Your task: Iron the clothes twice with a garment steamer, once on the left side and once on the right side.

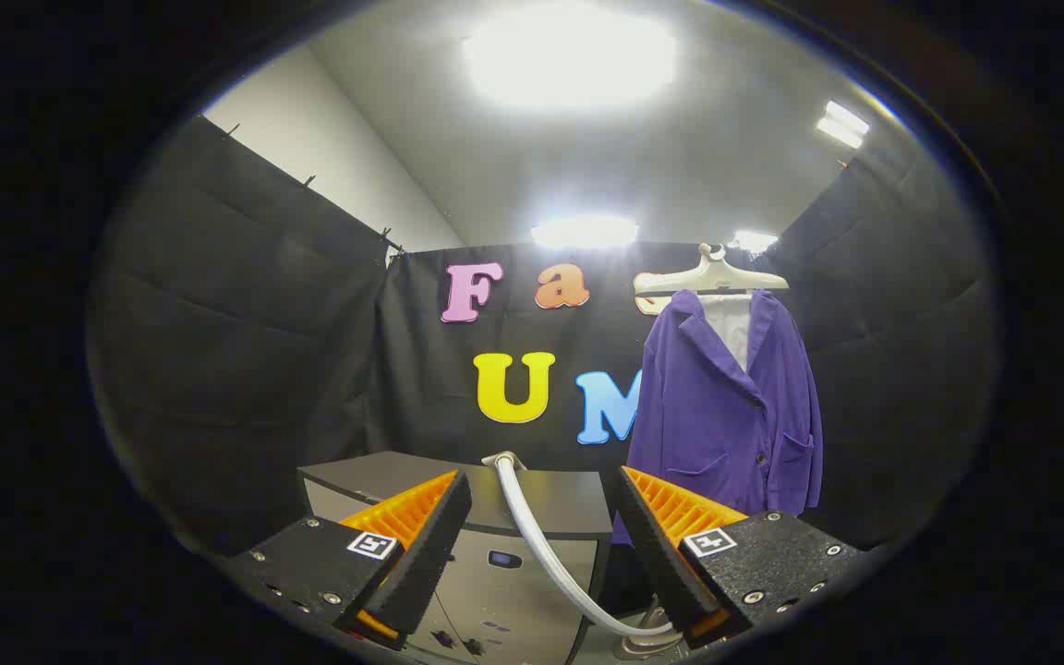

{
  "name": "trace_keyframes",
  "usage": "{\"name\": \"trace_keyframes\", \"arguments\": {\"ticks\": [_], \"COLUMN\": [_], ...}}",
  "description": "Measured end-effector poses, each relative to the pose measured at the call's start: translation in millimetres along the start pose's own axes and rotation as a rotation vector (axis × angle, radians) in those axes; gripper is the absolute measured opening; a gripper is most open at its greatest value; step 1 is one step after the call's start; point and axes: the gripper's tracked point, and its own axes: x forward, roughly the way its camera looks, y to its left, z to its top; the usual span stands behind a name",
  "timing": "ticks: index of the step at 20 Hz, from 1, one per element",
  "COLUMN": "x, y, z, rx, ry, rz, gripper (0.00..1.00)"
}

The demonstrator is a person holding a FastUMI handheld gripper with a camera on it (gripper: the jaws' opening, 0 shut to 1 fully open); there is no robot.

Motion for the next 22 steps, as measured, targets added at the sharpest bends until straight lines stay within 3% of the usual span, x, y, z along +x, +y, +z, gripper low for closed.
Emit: {"name": "trace_keyframes", "arguments": {"ticks": [22], "x": [5], "y": [-33], "z": [17], "rx": [0.034], "ry": [0.028], "rz": [-0.007], "gripper": [0.96]}}
